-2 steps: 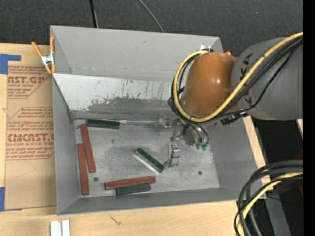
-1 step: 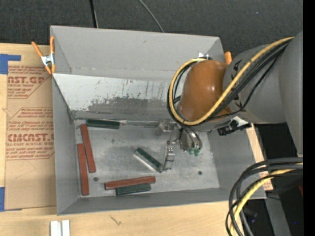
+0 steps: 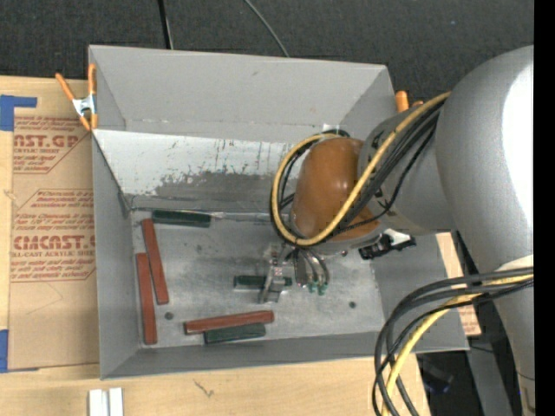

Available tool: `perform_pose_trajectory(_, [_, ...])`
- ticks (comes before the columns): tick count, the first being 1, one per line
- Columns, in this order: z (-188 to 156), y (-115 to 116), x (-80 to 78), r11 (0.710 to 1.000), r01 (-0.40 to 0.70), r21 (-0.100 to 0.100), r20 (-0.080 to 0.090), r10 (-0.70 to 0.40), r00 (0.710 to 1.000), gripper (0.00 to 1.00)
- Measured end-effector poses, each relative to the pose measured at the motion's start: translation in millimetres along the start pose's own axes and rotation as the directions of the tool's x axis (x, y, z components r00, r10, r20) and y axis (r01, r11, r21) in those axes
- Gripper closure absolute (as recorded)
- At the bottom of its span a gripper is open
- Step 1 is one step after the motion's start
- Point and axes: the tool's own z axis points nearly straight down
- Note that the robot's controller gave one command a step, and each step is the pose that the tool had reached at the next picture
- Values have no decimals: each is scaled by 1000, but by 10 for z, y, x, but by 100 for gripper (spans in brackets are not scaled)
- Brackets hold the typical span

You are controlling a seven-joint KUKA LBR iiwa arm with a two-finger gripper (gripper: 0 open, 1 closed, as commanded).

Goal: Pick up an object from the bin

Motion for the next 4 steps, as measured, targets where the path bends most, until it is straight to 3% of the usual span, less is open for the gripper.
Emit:
perform_pose_trajectory(1, [0,0,0,1000,0,0,0,0,1000,100])
perform_pose_trajectory(2, [-961,98,-210,999,34,0,3,-34,999,100])
perform_pose_trajectory(3, [-961,98,-210,999,34,0,3,-34,999,100])
perform_pose_trajectory(4, [-1386,76,-118,1000,30,0,3,-30,1000,100])
